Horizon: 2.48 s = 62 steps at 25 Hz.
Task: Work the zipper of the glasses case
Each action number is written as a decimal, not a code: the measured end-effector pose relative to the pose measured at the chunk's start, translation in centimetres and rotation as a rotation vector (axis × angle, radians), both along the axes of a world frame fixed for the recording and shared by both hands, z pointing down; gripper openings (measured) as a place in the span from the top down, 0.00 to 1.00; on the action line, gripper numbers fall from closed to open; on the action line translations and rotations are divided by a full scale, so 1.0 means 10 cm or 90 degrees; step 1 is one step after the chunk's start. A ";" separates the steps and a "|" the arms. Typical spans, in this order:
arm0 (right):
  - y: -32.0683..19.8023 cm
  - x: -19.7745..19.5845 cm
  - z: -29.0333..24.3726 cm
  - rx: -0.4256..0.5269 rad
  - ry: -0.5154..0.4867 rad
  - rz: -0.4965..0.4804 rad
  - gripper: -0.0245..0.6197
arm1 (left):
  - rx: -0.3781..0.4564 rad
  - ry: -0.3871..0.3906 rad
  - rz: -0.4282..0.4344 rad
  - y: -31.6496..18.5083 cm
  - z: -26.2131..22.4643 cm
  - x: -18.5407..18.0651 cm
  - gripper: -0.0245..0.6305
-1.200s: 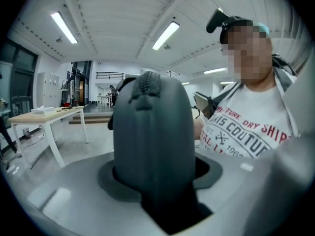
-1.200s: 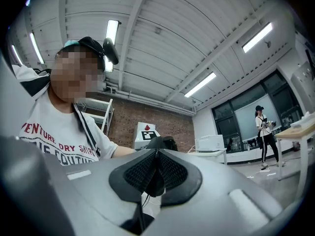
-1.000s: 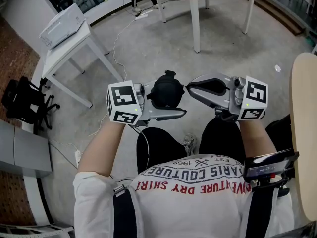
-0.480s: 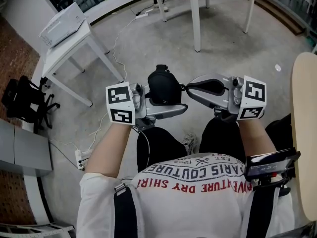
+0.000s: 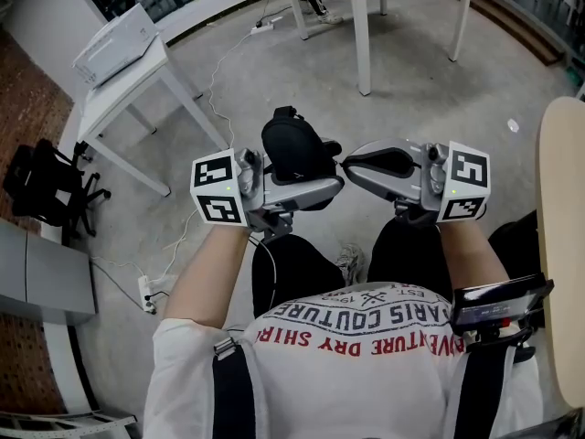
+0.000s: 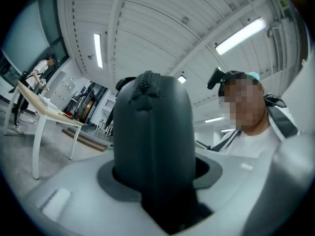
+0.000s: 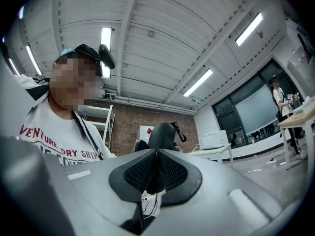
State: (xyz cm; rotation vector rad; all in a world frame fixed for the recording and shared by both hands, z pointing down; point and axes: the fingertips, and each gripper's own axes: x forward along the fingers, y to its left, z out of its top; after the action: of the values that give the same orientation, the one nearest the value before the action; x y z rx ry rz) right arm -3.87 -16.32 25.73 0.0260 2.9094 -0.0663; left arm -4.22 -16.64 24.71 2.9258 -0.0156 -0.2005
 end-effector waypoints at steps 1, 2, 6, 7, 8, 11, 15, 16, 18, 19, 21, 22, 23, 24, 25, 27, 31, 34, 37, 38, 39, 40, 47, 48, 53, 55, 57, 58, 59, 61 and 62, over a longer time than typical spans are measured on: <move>0.00 0.00 0.01 -0.001 0.000 0.000 0.93 | -0.001 0.009 -0.003 -0.01 -0.02 -0.01 0.59; 0.00 0.00 0.01 -0.002 -0.001 0.000 0.93 | -0.003 0.018 -0.006 -0.02 -0.04 -0.02 0.59; -0.01 0.00 0.01 -0.005 -0.005 0.002 0.93 | -0.004 0.038 -0.012 -0.04 -0.09 -0.03 0.59; -0.01 0.01 0.01 -0.006 -0.007 0.003 0.93 | -0.003 0.040 -0.015 -0.05 -0.09 -0.02 0.59; -0.02 0.01 0.01 -0.007 -0.008 0.003 0.93 | -0.004 0.044 -0.018 -0.05 -0.10 -0.02 0.59; -0.01 0.00 0.03 -0.004 -0.003 0.004 0.93 | -0.014 0.071 -0.026 -0.08 -0.13 -0.06 0.59; -0.01 -0.01 0.08 -0.007 0.003 0.006 0.93 | -0.026 0.102 -0.036 -0.12 -0.18 -0.11 0.59; -0.01 -0.01 0.07 -0.009 0.002 0.006 0.93 | -0.027 0.106 -0.038 -0.12 -0.19 -0.12 0.59; -0.02 -0.01 0.06 -0.012 -0.002 0.007 0.93 | -0.028 0.118 -0.045 -0.14 -0.23 -0.13 0.59; -0.02 -0.01 0.06 -0.012 -0.002 0.007 0.93 | -0.032 0.130 -0.049 -0.15 -0.26 -0.14 0.59; -0.02 -0.01 0.08 -0.012 -0.001 0.007 0.93 | -0.040 0.162 -0.056 -0.19 -0.32 -0.19 0.59; -0.02 0.00 0.09 -0.013 -0.003 0.007 0.93 | -0.044 0.180 -0.059 -0.21 -0.35 -0.21 0.59; -0.02 0.01 0.10 -0.015 -0.005 0.007 0.93 | -0.047 0.198 -0.062 -0.22 -0.38 -0.23 0.59; -0.02 0.02 0.10 -0.017 -0.007 0.007 0.93 | -0.050 0.214 -0.065 -0.23 -0.39 -0.24 0.59; -0.03 0.02 0.10 -0.019 -0.010 0.008 0.93 | -0.053 0.227 -0.069 -0.24 -0.41 -0.26 0.59; -0.04 0.03 0.09 -0.021 -0.012 0.011 0.93 | -0.059 0.242 -0.078 -0.26 -0.41 -0.27 0.59; -0.05 0.04 0.12 -0.022 -0.010 0.016 0.93 | -0.069 0.270 -0.100 -0.31 -0.43 -0.32 0.59; -0.06 0.04 0.13 -0.031 -0.018 0.015 0.93 | -0.077 0.304 -0.118 -0.36 -0.51 -0.37 0.59; -0.09 0.06 0.12 -0.044 -0.036 0.019 0.93 | -0.088 0.327 -0.136 -0.40 -0.54 -0.39 0.59; -0.10 0.07 0.12 -0.047 -0.041 0.023 0.93 | -0.095 0.337 -0.143 -0.42 -0.54 -0.40 0.59; -0.11 0.06 0.12 -0.050 -0.044 0.027 0.93 | -0.106 0.352 -0.149 -0.44 -0.56 -0.42 0.59; -0.12 0.06 0.13 -0.053 -0.045 0.029 0.93 | -0.119 0.368 -0.153 -0.46 -0.57 -0.44 0.59; -0.14 -0.01 0.16 -0.080 -0.062 0.033 0.93 | -0.164 0.439 -0.190 -0.56 -0.61 -0.58 0.59; -0.14 -0.02 0.16 -0.085 -0.064 0.035 0.93 | -0.170 0.448 -0.196 -0.58 -0.61 -0.61 0.59; -0.17 -0.09 0.22 -0.125 -0.080 0.031 0.93 | -0.195 0.485 -0.220 -0.65 -0.58 -0.71 0.59; -0.18 -0.10 0.24 -0.141 -0.091 0.029 0.93 | -0.205 0.497 -0.231 -0.68 -0.56 -0.73 0.59; -0.17 -0.13 0.26 -0.150 -0.096 0.030 0.93 | -0.223 0.517 -0.243 -0.72 -0.53 -0.78 0.59; -0.17 -0.14 0.28 -0.156 -0.098 0.030 0.93 | -0.233 0.528 -0.249 -0.74 -0.51 -0.80 0.59; -0.16 -0.16 0.30 -0.164 -0.101 0.029 0.93 | -0.243 0.538 -0.252 -0.75 -0.49 -0.82 0.59; -0.16 -0.18 0.33 -0.177 -0.106 0.027 0.93 | -0.255 0.552 -0.259 -0.78 -0.46 -0.85 0.59; -0.16 -0.19 0.35 -0.182 -0.107 0.026 0.93 | -0.259 0.558 -0.262 -0.79 -0.44 -0.86 0.59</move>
State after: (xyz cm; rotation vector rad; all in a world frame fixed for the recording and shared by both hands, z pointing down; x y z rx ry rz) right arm -5.78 -17.91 29.19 -0.0728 2.7040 -0.4482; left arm -12.80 -24.49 20.29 2.1775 -0.4559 -1.3282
